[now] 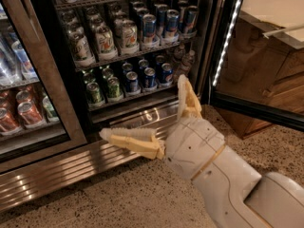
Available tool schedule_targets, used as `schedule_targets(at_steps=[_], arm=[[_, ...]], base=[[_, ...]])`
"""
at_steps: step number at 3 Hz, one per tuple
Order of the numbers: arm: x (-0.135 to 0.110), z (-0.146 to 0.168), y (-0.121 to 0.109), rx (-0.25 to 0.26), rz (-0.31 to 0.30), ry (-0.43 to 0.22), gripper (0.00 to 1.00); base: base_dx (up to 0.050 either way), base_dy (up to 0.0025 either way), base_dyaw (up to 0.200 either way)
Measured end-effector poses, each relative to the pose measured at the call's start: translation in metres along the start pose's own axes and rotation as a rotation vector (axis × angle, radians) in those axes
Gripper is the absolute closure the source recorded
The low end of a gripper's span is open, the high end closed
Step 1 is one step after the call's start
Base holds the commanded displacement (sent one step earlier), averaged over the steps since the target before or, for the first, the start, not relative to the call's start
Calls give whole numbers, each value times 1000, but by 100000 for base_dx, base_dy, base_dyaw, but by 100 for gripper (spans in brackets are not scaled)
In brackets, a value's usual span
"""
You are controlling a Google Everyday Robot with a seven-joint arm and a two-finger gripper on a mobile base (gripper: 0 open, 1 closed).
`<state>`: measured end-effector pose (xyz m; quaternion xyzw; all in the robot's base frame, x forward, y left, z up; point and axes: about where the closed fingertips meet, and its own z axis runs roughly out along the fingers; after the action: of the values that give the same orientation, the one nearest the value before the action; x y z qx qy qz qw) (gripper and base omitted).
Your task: Open right fridge door
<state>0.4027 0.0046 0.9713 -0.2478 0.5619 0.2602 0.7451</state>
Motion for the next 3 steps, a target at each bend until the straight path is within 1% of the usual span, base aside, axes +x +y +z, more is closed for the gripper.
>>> schedule_targets(at_steps=[1,3], arm=[[-46,-10,-93,124,-15,204,0],[-46,-10,-93,124,-15,204,0]], base=[[2136,-190,-18043],[4952,-2,28]])
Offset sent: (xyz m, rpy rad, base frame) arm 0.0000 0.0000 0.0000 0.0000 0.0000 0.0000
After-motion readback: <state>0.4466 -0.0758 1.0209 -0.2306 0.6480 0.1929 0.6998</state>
